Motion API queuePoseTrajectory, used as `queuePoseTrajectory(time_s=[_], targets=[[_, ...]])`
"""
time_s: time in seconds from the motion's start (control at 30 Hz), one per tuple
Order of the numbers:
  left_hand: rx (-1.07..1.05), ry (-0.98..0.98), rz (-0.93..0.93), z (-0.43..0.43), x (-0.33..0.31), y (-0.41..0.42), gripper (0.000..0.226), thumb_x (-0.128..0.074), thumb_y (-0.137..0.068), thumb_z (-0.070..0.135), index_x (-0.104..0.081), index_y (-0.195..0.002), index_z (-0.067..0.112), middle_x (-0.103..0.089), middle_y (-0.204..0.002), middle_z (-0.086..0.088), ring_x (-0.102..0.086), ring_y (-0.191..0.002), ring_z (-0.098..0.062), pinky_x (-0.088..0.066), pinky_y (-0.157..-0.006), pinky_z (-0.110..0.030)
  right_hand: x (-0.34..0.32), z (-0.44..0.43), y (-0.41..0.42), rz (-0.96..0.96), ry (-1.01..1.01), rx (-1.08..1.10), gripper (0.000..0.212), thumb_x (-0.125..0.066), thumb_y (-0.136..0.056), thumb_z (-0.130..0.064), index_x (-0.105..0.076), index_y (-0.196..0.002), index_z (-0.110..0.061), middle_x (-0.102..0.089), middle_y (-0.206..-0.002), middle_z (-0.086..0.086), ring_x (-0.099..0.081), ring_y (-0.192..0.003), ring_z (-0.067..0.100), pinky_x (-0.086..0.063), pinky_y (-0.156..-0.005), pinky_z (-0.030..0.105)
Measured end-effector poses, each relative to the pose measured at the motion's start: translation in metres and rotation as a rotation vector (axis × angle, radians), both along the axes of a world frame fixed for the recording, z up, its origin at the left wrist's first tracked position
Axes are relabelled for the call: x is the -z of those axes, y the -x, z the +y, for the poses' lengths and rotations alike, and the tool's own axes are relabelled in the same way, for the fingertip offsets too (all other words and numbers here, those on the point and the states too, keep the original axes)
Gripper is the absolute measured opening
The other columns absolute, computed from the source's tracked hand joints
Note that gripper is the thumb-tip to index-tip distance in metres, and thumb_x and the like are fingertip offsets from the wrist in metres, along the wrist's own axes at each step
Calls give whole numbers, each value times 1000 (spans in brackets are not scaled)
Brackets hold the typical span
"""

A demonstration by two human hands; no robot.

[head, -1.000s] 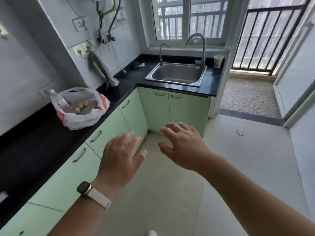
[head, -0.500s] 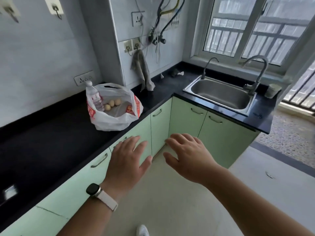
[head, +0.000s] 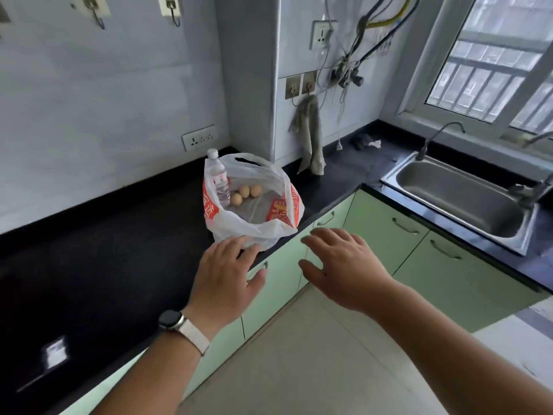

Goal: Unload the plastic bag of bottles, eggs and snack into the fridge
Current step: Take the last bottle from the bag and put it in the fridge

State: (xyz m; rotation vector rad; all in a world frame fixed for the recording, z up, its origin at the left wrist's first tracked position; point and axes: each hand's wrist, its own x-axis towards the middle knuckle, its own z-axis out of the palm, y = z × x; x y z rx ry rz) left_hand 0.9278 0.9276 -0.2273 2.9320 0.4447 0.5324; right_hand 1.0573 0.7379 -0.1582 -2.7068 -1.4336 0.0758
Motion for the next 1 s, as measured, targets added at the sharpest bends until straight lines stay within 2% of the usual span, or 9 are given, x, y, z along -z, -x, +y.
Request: queuePoseTrajectory(time_s=[0.23,0.4,0.53,0.63,0.77,0.87,1.0], targets=[[-63,-4,60,30,2,-13,43,-45,-92,48,-62,-120,21,-61,-127,-4,-55,-121,-28,-46,-100,-48,7,52,-30,24,-11,-91,51,-34,-97,-57,-44,-139,-31,-47,-143,-9,-40,-134,19,-27,-111,37],[-152,-4,130,52,5,-41,46,-41,-93,51,-59,-124,23,-60,-131,-4,-52,-128,-28,-44,-105,-50,21,93,-76,57,-24,-161,55,-27,-94,-61,-45,-138,-33,-50,-141,-9,-43,-133,21,-31,-111,41],[-215,6,165,72,8,-77,49,-42,-93,52,-60,-127,21,-60,-132,-4,-53,-126,-27,-45,-105,-49,34,123,-124,90,-18,-228,63,-19,-90,-63,-44,-139,-33,-47,-139,-12,-41,-133,18,-28,-111,38],[-251,19,183,85,9,-111,52,-42,-92,53,-60,-129,21,-59,-133,-3,-53,-126,-25,-47,-103,-45,38,141,-165,123,-39,-255,63,-21,-90,-63,-44,-140,-31,-49,-139,-11,-41,-133,19,-28,-111,38],[-313,53,197,100,9,-160,53,-44,-91,52,-63,-129,19,-61,-131,-3,-56,-122,-25,-50,-96,-43,50,159,-219,169,-32,-287,51,-36,-97,-56,-46,-140,-30,-50,-138,-10,-41,-132,19,-28,-109,36],[-365,77,195,107,10,-190,53,-45,-90,51,-63,-127,18,-61,-128,-1,-58,-118,-23,-52,-91,-39,58,171,-255,209,-13,-326,50,-35,-98,-55,-45,-140,-29,-48,-139,-10,-42,-131,18,-29,-109,36],[-418,142,207,113,18,-212,52,-47,-92,51,-61,-131,19,-60,-129,1,-57,-117,-19,-50,-92,-34,73,192,-287,247,3,-376,50,-36,-98,-55,-43,-141,-30,-46,-143,-10,-40,-132,18,-30,-110,36]])
